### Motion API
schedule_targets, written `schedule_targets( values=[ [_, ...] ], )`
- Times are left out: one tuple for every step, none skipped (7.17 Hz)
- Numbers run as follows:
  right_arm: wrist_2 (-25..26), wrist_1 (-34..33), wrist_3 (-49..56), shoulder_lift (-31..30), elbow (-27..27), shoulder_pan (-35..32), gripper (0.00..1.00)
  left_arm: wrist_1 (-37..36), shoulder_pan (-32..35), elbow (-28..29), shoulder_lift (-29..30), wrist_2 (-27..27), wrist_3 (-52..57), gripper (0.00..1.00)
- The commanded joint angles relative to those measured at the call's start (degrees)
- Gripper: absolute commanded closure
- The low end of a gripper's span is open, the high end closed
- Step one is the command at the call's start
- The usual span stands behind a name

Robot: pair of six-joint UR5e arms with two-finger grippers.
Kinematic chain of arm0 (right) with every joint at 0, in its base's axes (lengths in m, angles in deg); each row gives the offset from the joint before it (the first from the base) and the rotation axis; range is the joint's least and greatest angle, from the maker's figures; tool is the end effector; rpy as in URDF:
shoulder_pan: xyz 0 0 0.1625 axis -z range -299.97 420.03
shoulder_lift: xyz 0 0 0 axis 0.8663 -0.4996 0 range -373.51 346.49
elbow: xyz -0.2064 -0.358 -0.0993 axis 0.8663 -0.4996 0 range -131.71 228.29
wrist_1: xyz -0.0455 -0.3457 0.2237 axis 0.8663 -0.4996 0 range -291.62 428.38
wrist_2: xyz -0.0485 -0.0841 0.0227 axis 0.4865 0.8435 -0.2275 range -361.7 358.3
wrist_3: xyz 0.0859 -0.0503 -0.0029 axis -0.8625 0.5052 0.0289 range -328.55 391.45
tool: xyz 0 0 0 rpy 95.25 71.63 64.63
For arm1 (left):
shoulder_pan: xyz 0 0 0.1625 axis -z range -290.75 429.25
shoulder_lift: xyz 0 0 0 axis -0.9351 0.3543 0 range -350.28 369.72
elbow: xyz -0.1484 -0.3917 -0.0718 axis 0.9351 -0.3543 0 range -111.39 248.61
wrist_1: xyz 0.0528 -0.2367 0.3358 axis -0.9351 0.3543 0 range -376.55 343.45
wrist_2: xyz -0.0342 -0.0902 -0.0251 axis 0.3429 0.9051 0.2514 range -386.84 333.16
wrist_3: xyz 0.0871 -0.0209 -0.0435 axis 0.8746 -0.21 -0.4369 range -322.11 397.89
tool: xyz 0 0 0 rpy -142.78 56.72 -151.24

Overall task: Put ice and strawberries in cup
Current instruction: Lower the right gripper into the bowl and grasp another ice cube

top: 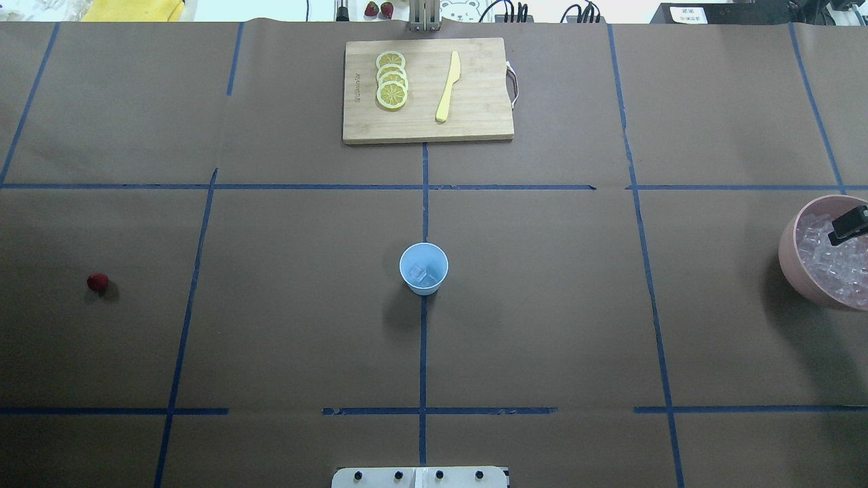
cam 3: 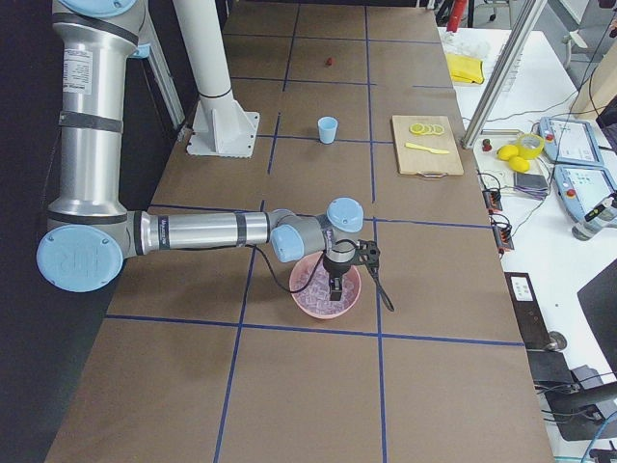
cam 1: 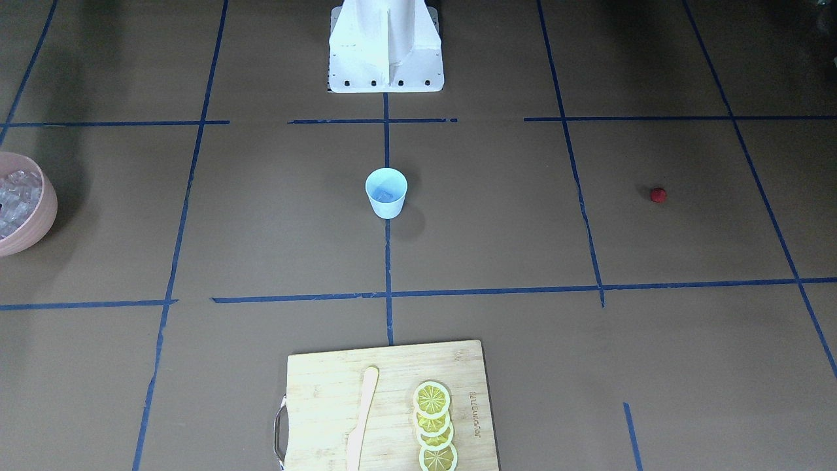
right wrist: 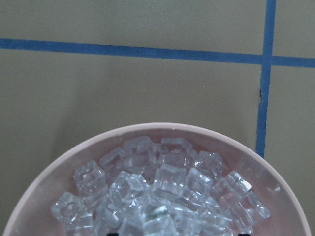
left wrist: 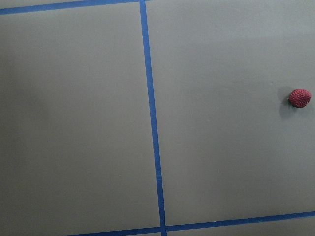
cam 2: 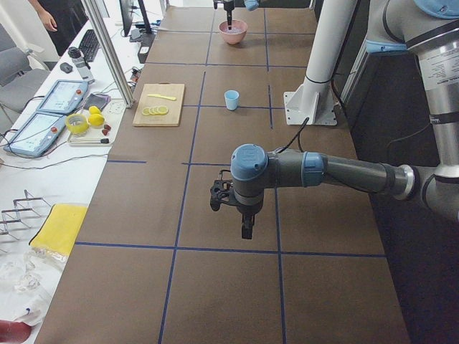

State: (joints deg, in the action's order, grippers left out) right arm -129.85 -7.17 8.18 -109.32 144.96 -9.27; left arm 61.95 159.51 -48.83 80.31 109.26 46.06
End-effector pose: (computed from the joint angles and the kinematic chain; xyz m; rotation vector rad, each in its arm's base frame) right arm -0.0975 -0.4613 0.6286 -0.0093 -0.7099 -0.0461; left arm -0.0630 -0.3421 0.5835 0.0020 0.8067 0.1062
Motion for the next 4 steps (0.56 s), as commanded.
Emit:
schedule_targets(
  values=[
    [0.0,0.0,0.0,0.0,-0.2,0.2,0.18,0.0,0.0,-0.6,-0.7,0.0,0.0,0.00],
    [0.0,0.0,0.0,0.1,-0.2,0.2,0.22,0.1,0.0,-0.6,-0.7,0.0,0.0,0.00],
    [0.0,0.0,-0.1,0.1,-0.2,0.2,0.30,0.0,0.0,-0.6,-0.8,0.0,0.0,0.00],
    [0.0,0.0,0.0,0.1,-0.3,0.2,0.32,0.0,0.0,-0.6,-0.7,0.0,0.0,0.00]
  ],
)
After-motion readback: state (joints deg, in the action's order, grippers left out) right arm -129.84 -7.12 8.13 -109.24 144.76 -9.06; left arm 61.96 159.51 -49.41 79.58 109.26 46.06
